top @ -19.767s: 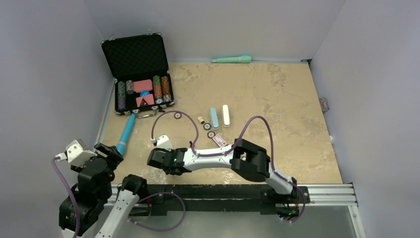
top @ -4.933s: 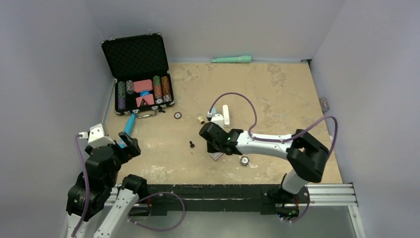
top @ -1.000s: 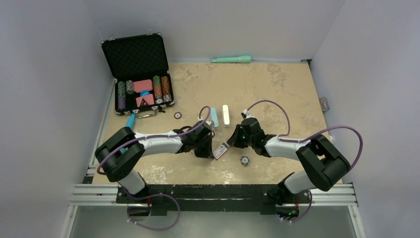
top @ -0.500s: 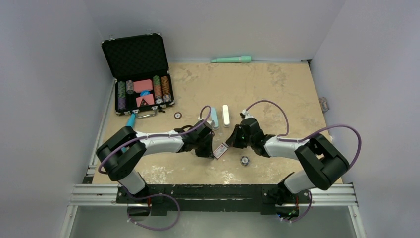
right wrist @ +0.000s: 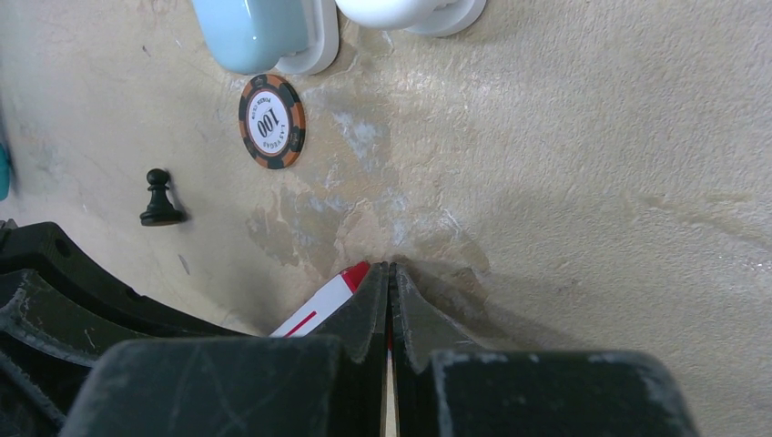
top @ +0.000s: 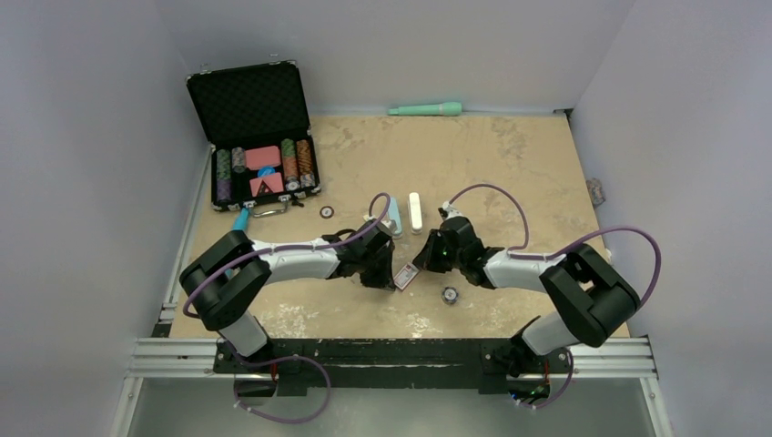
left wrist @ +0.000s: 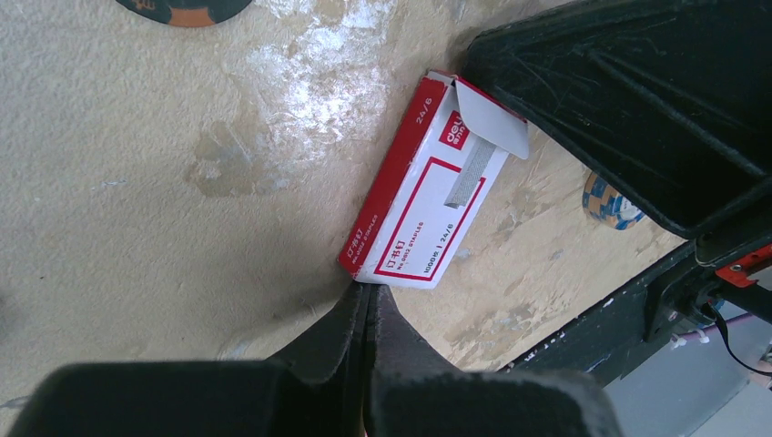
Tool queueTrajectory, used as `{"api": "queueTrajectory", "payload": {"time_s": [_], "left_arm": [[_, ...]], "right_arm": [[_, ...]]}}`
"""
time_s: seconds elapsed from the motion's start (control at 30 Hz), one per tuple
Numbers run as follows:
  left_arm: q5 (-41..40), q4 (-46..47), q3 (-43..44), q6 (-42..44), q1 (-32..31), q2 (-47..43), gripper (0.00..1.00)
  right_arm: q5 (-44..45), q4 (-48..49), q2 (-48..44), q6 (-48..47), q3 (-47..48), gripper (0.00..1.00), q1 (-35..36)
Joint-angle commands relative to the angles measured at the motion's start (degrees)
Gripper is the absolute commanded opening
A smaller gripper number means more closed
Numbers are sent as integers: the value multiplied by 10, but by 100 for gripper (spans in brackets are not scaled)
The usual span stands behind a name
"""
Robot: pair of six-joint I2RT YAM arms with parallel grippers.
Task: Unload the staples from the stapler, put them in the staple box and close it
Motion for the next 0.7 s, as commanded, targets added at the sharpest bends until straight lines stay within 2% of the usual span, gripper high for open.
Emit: {"api": "queueTrajectory", "payload": {"time_s": [0.0,0.67], "left_arm": [[-12,-2,15,11,-2,13,0],[-19,-20,28,22,-3,17,0]], "right_arm": [[1,-34,16,-19,2,0,6],[11,-59,-6,-3,2,0,39]]}}
